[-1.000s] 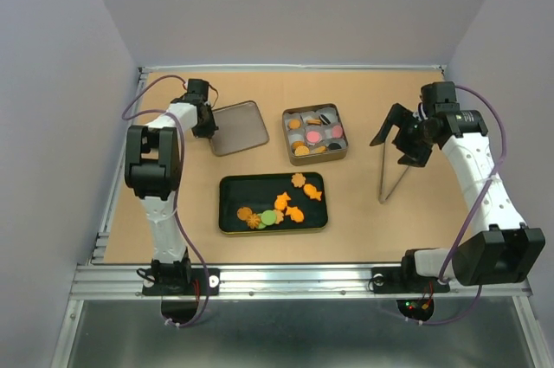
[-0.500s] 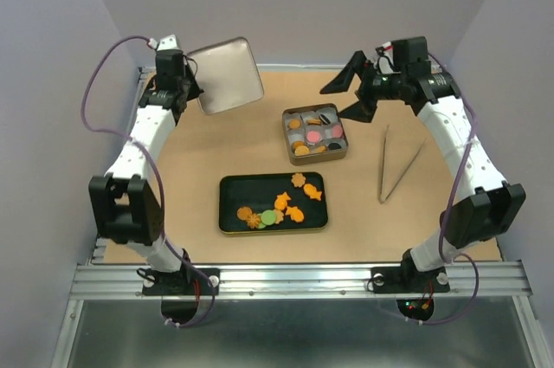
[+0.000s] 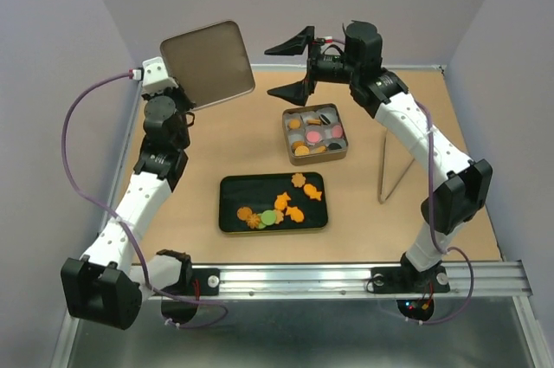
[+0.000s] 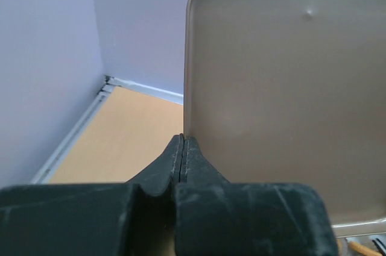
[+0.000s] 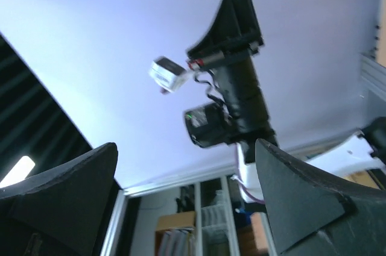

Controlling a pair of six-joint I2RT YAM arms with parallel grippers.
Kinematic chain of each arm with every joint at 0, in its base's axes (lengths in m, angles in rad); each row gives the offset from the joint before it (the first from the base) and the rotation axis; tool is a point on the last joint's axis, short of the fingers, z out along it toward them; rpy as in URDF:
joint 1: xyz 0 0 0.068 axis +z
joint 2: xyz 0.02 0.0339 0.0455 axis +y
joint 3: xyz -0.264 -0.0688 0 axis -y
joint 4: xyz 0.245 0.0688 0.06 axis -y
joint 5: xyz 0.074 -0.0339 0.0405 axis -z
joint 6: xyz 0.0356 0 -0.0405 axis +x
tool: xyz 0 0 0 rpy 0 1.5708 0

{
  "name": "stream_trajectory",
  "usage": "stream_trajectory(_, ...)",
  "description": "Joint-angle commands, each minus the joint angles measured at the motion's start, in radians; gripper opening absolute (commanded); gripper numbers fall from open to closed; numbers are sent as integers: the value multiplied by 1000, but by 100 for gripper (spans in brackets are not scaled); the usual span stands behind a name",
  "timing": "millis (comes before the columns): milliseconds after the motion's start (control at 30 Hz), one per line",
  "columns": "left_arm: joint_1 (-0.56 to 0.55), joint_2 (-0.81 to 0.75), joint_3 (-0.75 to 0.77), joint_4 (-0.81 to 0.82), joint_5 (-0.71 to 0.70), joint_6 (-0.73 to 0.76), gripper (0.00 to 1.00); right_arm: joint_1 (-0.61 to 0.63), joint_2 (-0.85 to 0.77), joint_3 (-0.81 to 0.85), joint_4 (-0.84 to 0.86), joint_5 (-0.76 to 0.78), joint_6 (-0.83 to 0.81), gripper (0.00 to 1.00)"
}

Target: Pack the cookies

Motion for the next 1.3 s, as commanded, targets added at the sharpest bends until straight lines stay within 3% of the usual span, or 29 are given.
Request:
stream_trajectory(0,-28,-134,-98,279,-102,107,0,-7,-82,-157,469,34,330,100)
stream_trajectory(100,-58,-189,-139,313,-117,159,0,13,-106,-356,765,116,523,100)
stream_trajectory(133,-63,-199,-146,311,-122,162,0,18,-103,-375,787,130,543,100)
stream_trajectory(833,-204,-308,-204,380,-159,334,0,39,9,-286,828,190,612,100)
stream_trajectory(1267,-224,-346,-271,560,-30,487,0,82,31,-258,844,219,663,100)
